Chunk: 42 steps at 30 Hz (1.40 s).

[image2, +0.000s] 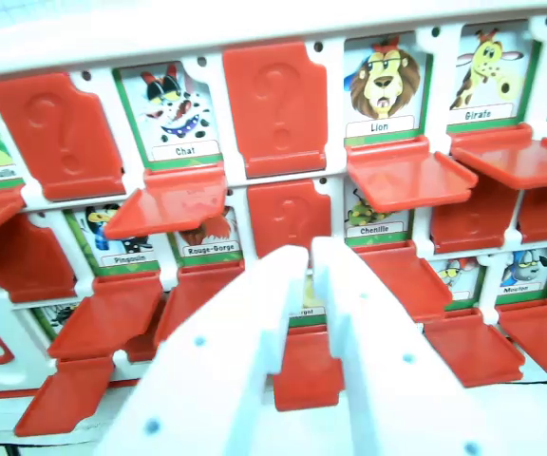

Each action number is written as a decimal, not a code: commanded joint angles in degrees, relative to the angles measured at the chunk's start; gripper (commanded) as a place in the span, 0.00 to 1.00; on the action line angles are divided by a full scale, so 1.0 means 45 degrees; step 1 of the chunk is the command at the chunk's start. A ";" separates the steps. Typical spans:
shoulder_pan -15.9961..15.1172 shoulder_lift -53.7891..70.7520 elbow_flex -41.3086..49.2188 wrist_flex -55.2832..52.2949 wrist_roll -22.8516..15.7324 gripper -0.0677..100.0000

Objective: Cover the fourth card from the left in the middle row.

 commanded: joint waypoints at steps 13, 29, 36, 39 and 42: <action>-0.0020 0.5781 -0.1953 0.6621 -0.0430 0.00; -0.0254 0.7266 -0.3184 0.8223 -0.1289 0.00; -0.0215 0.7500 -0.3027 0.8379 -0.1328 0.00; -0.0195 0.7539 -0.2910 0.8398 -0.1270 0.00; -0.0195 0.7559 -0.2852 0.8398 -0.1152 0.00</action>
